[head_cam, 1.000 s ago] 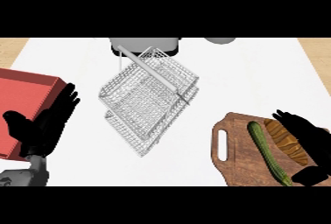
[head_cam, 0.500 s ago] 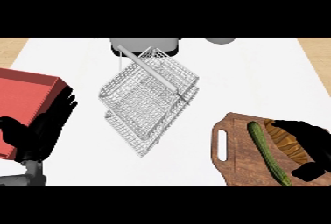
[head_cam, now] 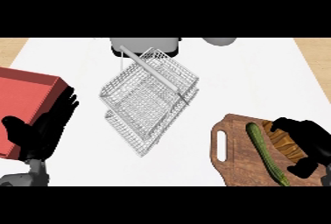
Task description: Pick the croissant from the cutting board and place it in the tiered basket
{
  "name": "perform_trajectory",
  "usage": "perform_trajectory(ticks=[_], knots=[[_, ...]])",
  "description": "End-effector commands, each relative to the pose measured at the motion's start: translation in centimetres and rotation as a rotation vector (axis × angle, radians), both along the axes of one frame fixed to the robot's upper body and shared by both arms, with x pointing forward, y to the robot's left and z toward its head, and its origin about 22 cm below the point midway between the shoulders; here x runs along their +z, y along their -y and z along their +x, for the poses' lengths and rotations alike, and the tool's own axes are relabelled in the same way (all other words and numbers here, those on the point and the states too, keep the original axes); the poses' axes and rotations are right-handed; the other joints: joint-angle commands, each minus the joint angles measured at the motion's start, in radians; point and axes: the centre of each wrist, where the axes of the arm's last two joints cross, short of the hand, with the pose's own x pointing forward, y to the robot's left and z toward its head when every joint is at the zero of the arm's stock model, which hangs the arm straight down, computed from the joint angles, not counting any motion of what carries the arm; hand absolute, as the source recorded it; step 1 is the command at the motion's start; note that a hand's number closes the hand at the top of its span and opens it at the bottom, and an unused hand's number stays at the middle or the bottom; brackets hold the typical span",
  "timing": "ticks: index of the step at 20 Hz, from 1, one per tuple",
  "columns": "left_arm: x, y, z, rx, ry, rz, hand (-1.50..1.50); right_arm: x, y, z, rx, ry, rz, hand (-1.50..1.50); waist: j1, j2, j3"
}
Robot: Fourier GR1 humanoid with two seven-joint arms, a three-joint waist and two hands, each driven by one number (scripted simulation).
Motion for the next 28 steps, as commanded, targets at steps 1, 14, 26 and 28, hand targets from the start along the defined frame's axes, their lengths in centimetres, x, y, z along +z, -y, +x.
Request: perform_trajectory(ticks=[1, 14, 26, 28], knots=[[1.3, 0.3, -0.1, -0.013, -0.005, 0.007, 0.0, -3.4, -1.0, -0.9, 0.025, 0.016, -0.027, 1.5, 0.001, 0.011, 0.016], [-0.1, -1.5, -0.8, 0.065, -0.023, 0.02, 0.0, 1.2, -8.0, -10.3, -0.663, 0.413, 0.093, 1.5, -0.075, -0.007, 0.011], [1.0, -0.4, 0.0, 0.031, 0.001, 0.007, 0.0, 14.0, -17.7, -16.6, -0.562, 0.733, 0.563, 1.5, -0.018, 0.006, 0.013], [0.3, 0.1, 0.6, 0.016, -0.009, -0.003, 0.0, 15.2, -18.9, -16.6, -0.52, 0.721, 0.564, 1.5, -0.013, 0.01, 0.012]])
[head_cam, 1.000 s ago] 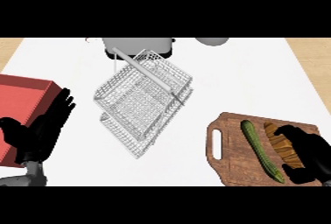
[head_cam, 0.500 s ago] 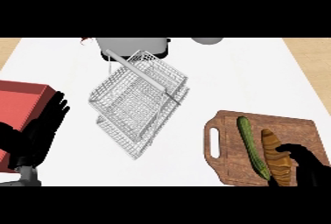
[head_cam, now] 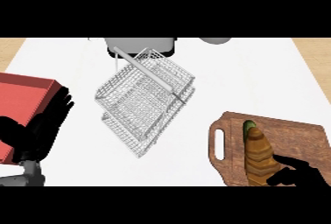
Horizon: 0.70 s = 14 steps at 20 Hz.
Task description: Pick the croissant from the cutting board and place it in the tiered basket
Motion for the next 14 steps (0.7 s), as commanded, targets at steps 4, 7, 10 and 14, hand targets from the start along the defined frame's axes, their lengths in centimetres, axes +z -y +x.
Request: perform_trajectory(ticks=[4, 7, 10, 14], knots=[[-0.2, 1.2, 0.4, -0.044, 0.002, -0.008, 0.0, 4.8, -5.0, -1.7, 0.059, 0.017, 0.021, 1.5, 0.028, 0.007, 0.0], [0.3, 2.1, 0.3, -0.017, 0.015, -0.002, 0.0, 5.2, -7.6, 0.0, 0.066, 0.033, -0.007, 1.5, 0.037, 0.009, 0.001], [-0.4, 1.8, 0.3, -0.054, 0.017, 0.009, 0.0, 5.8, -9.6, 1.3, 0.072, 0.037, -0.003, 1.5, 0.051, 0.012, -0.001], [0.7, 1.5, 1.9, -0.049, 0.002, -0.01, 0.0, 6.2, -12.0, 4.9, 0.059, 0.016, 0.036, 1.5, 0.054, 0.015, 0.0]])
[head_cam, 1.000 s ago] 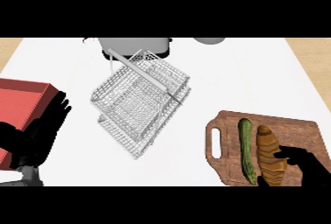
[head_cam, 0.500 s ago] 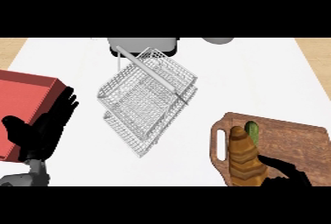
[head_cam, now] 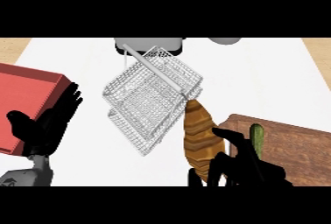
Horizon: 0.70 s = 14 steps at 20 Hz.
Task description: Pick the croissant from the cutting board and place it in the tiered basket
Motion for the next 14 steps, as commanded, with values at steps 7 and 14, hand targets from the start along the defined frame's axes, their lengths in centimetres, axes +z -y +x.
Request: perform_trajectory(ticks=[7, 14], knots=[[-0.4, 2.3, 0.3, -0.014, -0.013, -0.008, 0.0, 3.0, -5.4, 6.3, -0.051, -0.081, 0.046, 1.5, 0.011, -0.003, 0.001], [-0.8, 0.0, 0.5, -0.029, -0.019, -0.008, 0.0, 3.0, -7.5, 10.5, -0.099, -0.164, 0.068, 1.5, 0.012, -0.003, 0.001]])
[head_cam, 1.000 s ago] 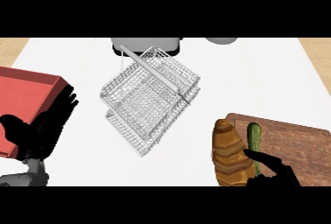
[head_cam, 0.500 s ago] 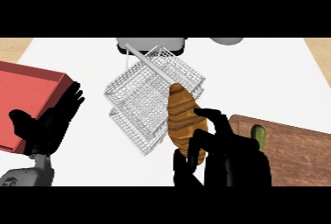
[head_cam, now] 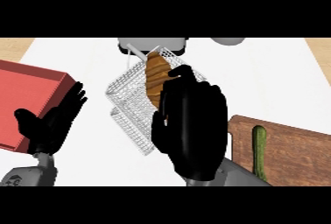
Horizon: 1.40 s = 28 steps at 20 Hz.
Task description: Pick the croissant from the cutting board and place it in the tiered basket
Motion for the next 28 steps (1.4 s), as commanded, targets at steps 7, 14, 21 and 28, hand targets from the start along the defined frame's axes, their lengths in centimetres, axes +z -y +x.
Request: perform_trajectory(ticks=[7, 14, 21, 28], knots=[[1.6, -0.2, -0.1, 0.022, 0.02, 0.007, 0.0, -0.4, -3.1, 4.4, -0.151, -0.116, 0.069, 1.5, -0.01, -0.003, 0.002], [0.7, -1.2, -0.5, 0.015, 0.016, -0.006, 0.0, -2.9, -3.7, 7.8, -0.19, -0.074, 0.028, 1.5, -0.004, 0.002, 0.001], [0.1, -0.9, -0.3, 0.019, 0.01, -0.008, 0.0, -2.7, -3.2, 9.1, -0.19, 0.066, 0.156, -1.5, -0.012, 0.002, 0.002], [-1.7, 0.8, 0.0, 0.011, -0.012, -0.002, 0.0, -2.0, -4.4, 11.3, -0.187, 0.085, 0.133, -1.5, -0.008, 0.004, 0.001]])
